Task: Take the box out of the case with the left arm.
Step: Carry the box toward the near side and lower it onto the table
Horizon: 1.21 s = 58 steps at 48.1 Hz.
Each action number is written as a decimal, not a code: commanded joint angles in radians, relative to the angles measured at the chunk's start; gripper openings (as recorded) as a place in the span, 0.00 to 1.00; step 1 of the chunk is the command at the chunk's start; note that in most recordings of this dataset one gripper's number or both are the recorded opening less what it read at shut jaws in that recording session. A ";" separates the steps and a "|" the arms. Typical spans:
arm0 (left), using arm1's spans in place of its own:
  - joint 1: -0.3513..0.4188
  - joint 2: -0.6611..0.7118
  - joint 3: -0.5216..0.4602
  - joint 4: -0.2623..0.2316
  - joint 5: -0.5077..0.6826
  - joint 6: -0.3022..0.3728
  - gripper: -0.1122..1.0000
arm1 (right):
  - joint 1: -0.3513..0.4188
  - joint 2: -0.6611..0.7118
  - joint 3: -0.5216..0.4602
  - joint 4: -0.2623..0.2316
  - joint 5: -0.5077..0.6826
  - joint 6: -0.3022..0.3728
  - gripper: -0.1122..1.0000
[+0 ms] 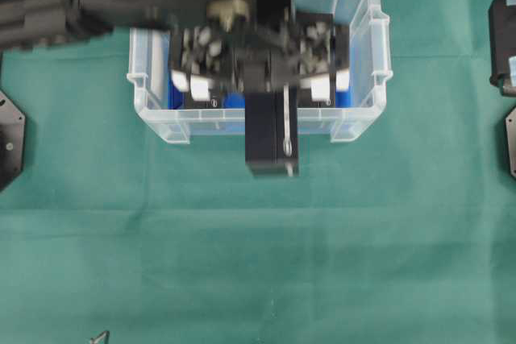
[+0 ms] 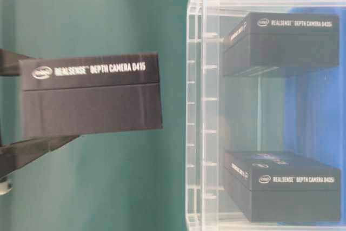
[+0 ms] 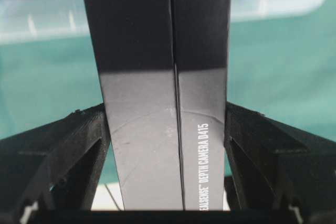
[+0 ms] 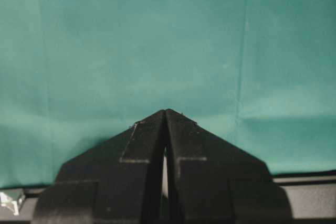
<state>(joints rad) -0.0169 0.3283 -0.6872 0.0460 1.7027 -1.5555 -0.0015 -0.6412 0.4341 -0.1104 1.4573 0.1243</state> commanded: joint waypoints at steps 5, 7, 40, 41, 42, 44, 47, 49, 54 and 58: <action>-0.075 -0.057 -0.014 0.006 -0.003 -0.080 0.67 | 0.000 -0.002 -0.011 -0.002 -0.002 -0.002 0.10; -0.091 -0.055 -0.014 0.006 -0.003 -0.097 0.67 | 0.000 -0.002 -0.012 -0.002 -0.002 -0.002 0.10; -0.175 -0.054 0.006 0.020 -0.025 -0.176 0.67 | 0.000 -0.005 -0.011 -0.002 0.018 0.000 0.10; -0.175 -0.055 0.011 0.021 -0.025 -0.176 0.67 | 0.000 -0.005 -0.011 -0.002 0.018 0.000 0.10; -0.175 -0.057 0.017 0.021 -0.026 -0.176 0.67 | -0.002 -0.005 -0.011 -0.002 0.018 0.000 0.10; -0.175 -0.057 0.029 0.025 -0.032 -0.176 0.67 | 0.000 -0.005 -0.011 -0.002 0.018 0.000 0.10; -0.178 -0.058 0.052 0.032 -0.044 -0.176 0.67 | 0.000 -0.005 -0.011 -0.002 0.018 0.000 0.10; -0.179 -0.060 0.071 0.040 -0.058 -0.176 0.67 | 0.000 -0.005 -0.011 -0.002 0.018 0.000 0.10; -0.186 -0.061 0.137 0.046 -0.115 -0.178 0.67 | 0.000 -0.005 -0.011 -0.002 0.018 0.000 0.10; -0.189 -0.063 0.193 0.048 -0.181 -0.179 0.67 | 0.000 -0.005 -0.011 -0.002 0.018 0.002 0.10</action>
<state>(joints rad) -0.1963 0.3237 -0.5216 0.0874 1.5739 -1.7334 -0.0015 -0.6443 0.4326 -0.1104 1.4757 0.1243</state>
